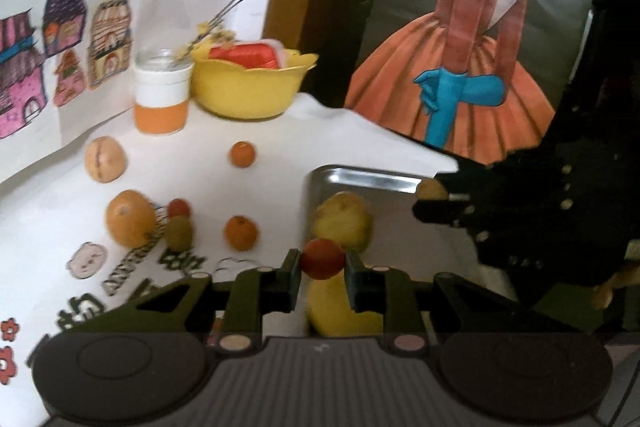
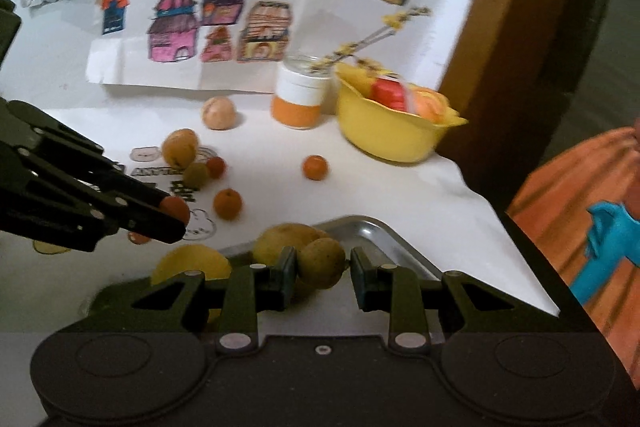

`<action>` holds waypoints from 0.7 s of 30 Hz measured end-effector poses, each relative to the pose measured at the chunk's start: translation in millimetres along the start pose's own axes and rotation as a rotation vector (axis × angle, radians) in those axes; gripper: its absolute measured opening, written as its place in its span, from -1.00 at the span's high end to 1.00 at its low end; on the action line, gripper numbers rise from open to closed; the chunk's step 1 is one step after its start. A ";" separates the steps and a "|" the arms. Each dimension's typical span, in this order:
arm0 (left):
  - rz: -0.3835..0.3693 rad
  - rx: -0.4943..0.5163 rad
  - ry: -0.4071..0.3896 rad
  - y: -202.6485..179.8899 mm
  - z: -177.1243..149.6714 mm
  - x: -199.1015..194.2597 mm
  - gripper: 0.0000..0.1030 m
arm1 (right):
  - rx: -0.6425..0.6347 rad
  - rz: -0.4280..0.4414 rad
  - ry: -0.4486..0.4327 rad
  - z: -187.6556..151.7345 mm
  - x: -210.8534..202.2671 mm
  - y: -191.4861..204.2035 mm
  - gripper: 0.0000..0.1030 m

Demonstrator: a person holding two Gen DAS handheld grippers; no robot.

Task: Organize fruits
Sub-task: 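Carry the red fruit in the left tool while the right tool carries the kiwi to the tray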

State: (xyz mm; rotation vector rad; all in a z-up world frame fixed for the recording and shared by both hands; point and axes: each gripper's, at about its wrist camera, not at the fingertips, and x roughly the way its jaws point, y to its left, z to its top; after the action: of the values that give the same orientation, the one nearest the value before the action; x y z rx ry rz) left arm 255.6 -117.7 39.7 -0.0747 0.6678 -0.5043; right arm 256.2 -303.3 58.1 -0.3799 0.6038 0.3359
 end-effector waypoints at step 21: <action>-0.016 -0.030 0.022 -69.0 -11.0 45.2 0.51 | 0.264 -0.256 -0.051 -87.5 -25.7 2.0 0.39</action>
State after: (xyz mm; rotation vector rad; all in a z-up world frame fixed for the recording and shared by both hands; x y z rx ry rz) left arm 249.9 -198.5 20.5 -0.1025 0.6971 -0.5114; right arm 193.3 -344.8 6.8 -0.1907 0.5343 0.0194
